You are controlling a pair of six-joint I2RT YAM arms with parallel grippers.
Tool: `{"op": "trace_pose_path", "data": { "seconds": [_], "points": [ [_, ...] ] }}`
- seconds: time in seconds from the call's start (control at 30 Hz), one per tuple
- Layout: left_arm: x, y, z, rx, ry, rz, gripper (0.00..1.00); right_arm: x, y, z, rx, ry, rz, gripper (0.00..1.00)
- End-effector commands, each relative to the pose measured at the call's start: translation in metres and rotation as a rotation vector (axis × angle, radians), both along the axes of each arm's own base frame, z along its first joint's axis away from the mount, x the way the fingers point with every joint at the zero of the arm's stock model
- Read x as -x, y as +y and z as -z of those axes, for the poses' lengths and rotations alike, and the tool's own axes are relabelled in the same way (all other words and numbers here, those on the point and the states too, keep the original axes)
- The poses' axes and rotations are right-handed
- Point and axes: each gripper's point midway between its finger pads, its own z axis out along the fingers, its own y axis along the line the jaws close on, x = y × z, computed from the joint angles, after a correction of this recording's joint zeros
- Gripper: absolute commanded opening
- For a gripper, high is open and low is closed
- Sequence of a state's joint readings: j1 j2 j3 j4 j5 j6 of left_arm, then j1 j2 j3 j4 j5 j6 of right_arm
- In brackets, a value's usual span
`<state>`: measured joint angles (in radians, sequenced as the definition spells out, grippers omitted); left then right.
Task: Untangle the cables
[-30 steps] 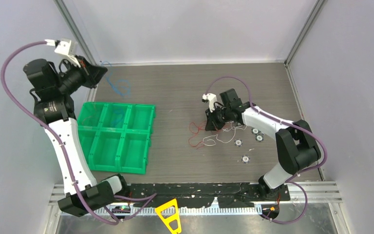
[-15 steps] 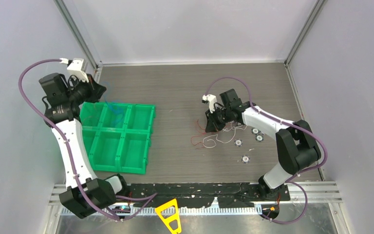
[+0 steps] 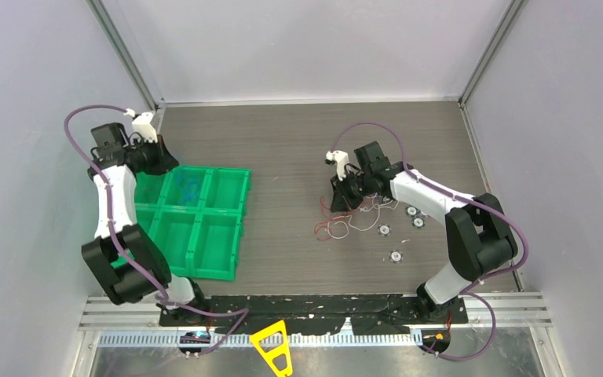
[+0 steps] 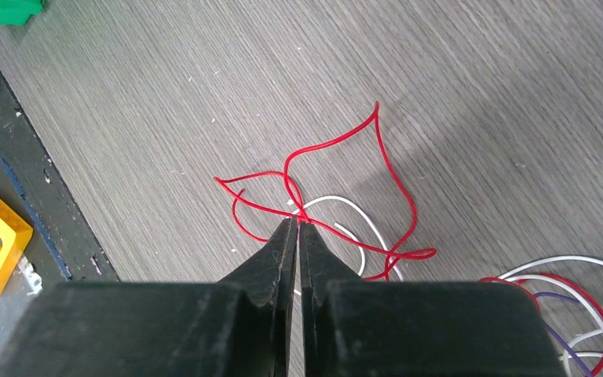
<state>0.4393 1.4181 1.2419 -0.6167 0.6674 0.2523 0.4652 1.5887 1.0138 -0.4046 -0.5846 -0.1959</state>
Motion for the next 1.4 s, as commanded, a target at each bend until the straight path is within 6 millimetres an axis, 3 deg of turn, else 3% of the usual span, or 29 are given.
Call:
{"op": "trace_pose_path", "data": {
  "seconds": [0.0,0.2,0.3,0.37,0.43,0.57,0.63,0.77,0.9,1.13,1.27,1.3,1.37],
  "points": [
    [-0.014,0.009,0.035,-0.063,0.035,0.020,0.00,-0.005,0.004,-0.018,-0.034,-0.037,-0.007,0.11],
    [-0.003,0.005,0.085,-0.129,0.164,0.078,0.02,0.000,-0.002,-0.015,-0.015,-0.028,-0.021,0.12],
    [0.002,0.006,0.080,-0.153,0.182,0.087,0.33,0.001,-0.008,-0.020,0.007,-0.049,-0.038,0.16],
    [0.003,0.006,0.062,-0.178,0.143,0.097,0.45,0.003,-0.016,-0.028,0.034,-0.062,-0.045,0.23],
    [0.005,0.001,0.036,-0.195,0.076,0.118,0.57,-0.001,-0.021,-0.041,0.039,-0.105,-0.045,0.37],
    [0.007,-0.007,-0.018,-0.221,-0.042,0.136,0.73,-0.008,-0.041,-0.068,0.028,-0.112,0.003,0.71],
    [0.008,-0.010,-0.042,-0.244,-0.100,0.147,0.97,-0.014,-0.055,-0.076,0.033,-0.111,0.042,0.80],
    [0.009,-0.017,-0.079,-0.341,-0.223,0.176,1.00,-0.038,-0.100,-0.067,0.205,-0.163,0.175,0.92],
    [0.015,-0.047,-0.100,-0.389,-0.326,0.257,1.00,-0.050,-0.139,-0.037,0.409,-0.145,0.243,0.94],
    [0.026,-0.107,-0.134,-0.318,-0.543,0.337,1.00,-0.066,-0.145,0.019,0.499,-0.036,0.267,0.91],
    [0.033,-0.123,-0.125,-0.296,-0.487,0.409,1.00,-0.084,-0.152,0.039,0.551,-0.052,0.296,0.87],
    [0.036,-0.129,-0.117,-0.284,-0.450,0.457,1.00,-0.087,-0.151,0.041,0.544,-0.053,0.296,0.82],
    [0.048,-0.146,-0.105,-0.239,-0.384,0.556,0.99,-0.087,-0.142,0.046,0.511,-0.019,0.278,0.60]
  ]
}}
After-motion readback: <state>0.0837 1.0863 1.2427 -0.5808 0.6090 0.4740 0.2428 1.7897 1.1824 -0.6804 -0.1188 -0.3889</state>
